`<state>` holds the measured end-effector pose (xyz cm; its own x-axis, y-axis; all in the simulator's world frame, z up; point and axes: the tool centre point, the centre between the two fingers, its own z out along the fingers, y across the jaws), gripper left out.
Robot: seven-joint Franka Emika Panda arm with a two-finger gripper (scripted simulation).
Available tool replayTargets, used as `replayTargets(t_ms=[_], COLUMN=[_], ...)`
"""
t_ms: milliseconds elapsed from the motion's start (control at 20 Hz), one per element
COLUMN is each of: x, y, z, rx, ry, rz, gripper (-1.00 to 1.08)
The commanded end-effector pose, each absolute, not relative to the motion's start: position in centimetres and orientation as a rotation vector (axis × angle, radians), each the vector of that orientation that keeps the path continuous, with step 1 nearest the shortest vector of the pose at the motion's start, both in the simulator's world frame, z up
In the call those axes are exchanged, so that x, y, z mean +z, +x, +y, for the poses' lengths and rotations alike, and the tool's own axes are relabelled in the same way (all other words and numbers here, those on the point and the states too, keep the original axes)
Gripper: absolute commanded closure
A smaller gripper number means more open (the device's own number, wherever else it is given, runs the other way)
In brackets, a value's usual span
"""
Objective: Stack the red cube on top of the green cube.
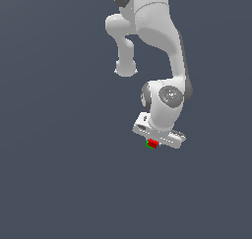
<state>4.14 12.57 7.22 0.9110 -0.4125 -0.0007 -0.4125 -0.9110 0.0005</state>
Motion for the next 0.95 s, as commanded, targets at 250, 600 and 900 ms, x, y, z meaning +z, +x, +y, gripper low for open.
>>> replayTargets(t_ms=[250,600,900], x=[6.2,6.1,6.1], y=[2.5,2.4,2.4], z=[12.4,12.4,12.4], rx=[0.000,0.000,0.000], ry=[3.071,3.071,3.071], rz=[-0.663,-0.663,-0.663], gripper=[1.08,-0.92,-0.92])
